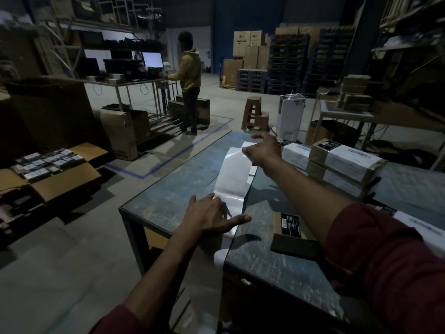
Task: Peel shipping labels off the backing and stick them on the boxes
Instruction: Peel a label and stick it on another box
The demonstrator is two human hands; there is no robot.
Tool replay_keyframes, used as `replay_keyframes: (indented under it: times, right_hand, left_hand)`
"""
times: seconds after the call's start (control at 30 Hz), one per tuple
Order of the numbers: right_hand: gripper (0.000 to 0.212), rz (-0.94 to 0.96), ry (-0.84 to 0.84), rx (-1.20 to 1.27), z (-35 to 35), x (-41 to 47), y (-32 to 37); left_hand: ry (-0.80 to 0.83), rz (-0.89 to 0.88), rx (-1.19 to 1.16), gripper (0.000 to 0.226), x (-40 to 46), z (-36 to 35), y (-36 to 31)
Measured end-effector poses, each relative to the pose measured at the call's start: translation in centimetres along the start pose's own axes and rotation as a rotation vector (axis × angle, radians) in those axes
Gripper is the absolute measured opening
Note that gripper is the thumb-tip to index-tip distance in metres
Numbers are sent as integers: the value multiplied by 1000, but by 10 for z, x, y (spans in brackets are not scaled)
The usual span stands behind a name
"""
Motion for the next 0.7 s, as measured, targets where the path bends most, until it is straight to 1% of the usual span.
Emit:
replay_keyframes:
  times: [0.1,0.23,0.3,0.37,0.4,0.43,0.47,0.5,0.53,0.57,0.6,0.67,0.7]
  right_hand:
    - [47,0,-9,47,2,1,2]
    - [47,25,-23,31,5,-1,5]
    - [49,94,-34,7,9,-6,12]
    - [49,218,-58,-32,19,-14,22]
    - [50,294,-76,-54,26,-20,28]
    - [51,372,-99,-79,35,-27,35]
    - [54,446,-125,-103,44,-35,40]
    - [57,514,-155,-123,54,-46,45]
    - [59,586,-189,-142,63,-57,48]
    - [61,675,-229,-167,73,-73,51]
    - [61,787,-272,-207,80,-90,52]
    - [54,1050,-360,-322,86,-132,47]
    - [48,1184,-408,-368,87,-155,42]
  left_hand:
    - [-12,16,36,92,3,4,1]
    - [-25,55,74,97,10,6,5]
    - [-50,63,61,96,10,6,6]
    - [-135,59,-36,96,8,8,8]
    - [-194,68,-174,96,4,12,8]
    - [-258,97,-381,93,0,19,7]
    - [-312,141,-633,90,-6,26,4]
    - [-335,221,-899,86,-12,31,1]
    - [-310,324,-1144,85,-16,33,-3]
    - [-246,407,-1346,86,-20,35,-10]
    - [-167,463,-1494,89,-23,37,-16]
    - [-33,528,-1667,90,-27,41,-29]
    - [-2,551,-1704,84,-29,42,-34]
Point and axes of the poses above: each hand's wrist, its own x-axis towards the middle knuckle, its own z-axis out of the back of the hand, y = z × x, the point moved 5 cm from there along x, towards the middle knuckle, and after that the axes turned 7 degrees about -x, right-handed, at the moved point
